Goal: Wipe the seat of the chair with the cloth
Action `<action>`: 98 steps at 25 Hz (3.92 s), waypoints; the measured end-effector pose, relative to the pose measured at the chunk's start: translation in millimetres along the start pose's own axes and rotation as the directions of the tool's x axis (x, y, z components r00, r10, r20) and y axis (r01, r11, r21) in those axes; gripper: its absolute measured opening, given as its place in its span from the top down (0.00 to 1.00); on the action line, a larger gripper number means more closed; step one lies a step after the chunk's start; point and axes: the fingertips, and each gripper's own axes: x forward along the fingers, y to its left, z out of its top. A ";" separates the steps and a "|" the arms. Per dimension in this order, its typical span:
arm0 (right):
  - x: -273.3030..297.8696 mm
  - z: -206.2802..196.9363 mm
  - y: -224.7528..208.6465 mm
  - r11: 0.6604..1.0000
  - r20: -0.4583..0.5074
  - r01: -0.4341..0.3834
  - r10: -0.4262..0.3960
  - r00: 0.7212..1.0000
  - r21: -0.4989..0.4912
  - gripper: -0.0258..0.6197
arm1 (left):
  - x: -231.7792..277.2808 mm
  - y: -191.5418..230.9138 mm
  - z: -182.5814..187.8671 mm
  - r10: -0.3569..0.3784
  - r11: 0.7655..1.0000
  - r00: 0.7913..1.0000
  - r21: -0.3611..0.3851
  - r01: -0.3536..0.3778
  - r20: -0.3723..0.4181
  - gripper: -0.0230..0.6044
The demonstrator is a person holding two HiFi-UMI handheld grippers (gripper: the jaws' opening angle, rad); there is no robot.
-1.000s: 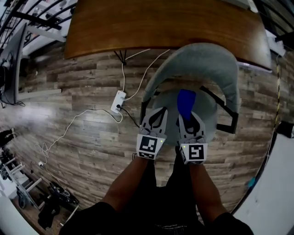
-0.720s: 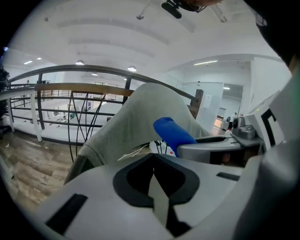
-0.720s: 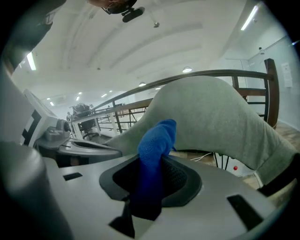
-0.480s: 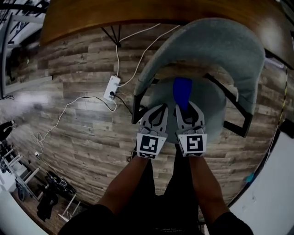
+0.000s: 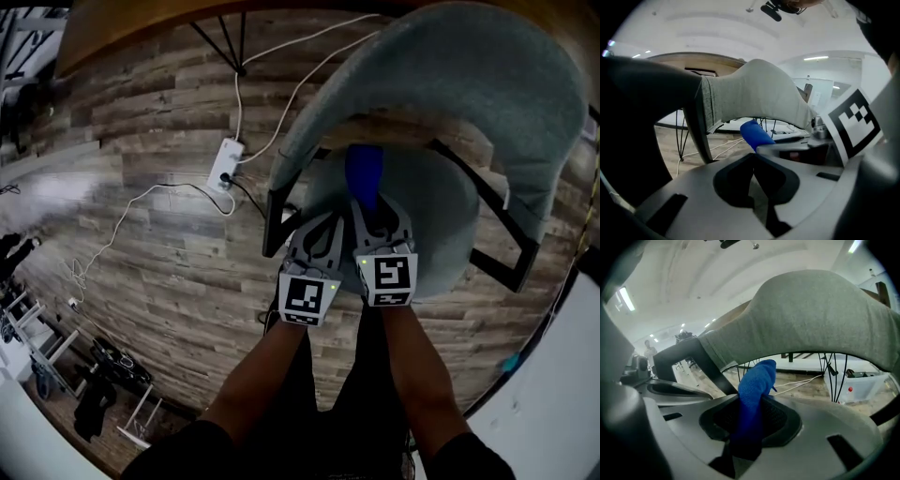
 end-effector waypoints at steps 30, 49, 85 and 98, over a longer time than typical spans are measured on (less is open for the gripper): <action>40.8 -43.1 -39.7 0.992 -0.209 0.089 -0.106 0.972 -0.088 0.78 | 13.5 -10.8 -27.1 -0.051 0.998 0.999 0.022 0.051 -0.012 0.95; -13.4 -58.6 -144.0 0.957 -0.213 0.289 -0.286 0.934 -0.017 0.78 | 56.0 -72.1 -16.9 -0.148 0.986 0.988 0.078 0.150 -0.031 0.95; -78.2 -42.8 -190.3 0.937 -0.118 0.349 -0.350 0.929 -0.029 0.78 | 58.9 -85.6 20.7 -0.009 0.998 0.998 0.061 0.006 0.055 0.95; -35.2 -40.8 -62.2 0.968 -0.101 0.252 -0.250 0.963 0.007 0.78 | 2.6 -35.1 -3.4 0.033 0.999 0.999 0.002 -0.033 0.022 0.95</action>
